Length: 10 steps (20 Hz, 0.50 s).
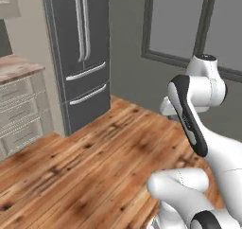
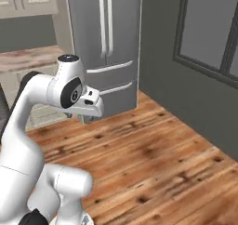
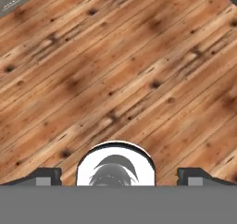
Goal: Navigate to the microwave.
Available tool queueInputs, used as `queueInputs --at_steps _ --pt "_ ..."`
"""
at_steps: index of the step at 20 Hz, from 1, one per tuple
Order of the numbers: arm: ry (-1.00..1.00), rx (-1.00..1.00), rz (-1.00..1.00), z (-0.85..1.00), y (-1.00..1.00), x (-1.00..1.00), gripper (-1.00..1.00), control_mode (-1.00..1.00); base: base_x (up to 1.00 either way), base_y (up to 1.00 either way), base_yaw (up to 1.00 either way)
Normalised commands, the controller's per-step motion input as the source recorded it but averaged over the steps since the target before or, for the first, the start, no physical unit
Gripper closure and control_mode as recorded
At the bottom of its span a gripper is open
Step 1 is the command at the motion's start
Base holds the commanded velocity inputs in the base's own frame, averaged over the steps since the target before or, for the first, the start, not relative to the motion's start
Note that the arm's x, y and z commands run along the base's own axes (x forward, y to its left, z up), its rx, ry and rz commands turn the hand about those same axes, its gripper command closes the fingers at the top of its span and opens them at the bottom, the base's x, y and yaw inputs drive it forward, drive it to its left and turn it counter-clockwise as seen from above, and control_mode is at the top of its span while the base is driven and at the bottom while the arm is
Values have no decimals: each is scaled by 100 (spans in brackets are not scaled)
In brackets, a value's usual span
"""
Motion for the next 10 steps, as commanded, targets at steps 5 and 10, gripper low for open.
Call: queueInputs --at_steps 5,10 --pt "0 0 0 0 0 0 -100 100 87 0 77" --pt "0 0 0 0 0 0 -100 100 97 0 75"
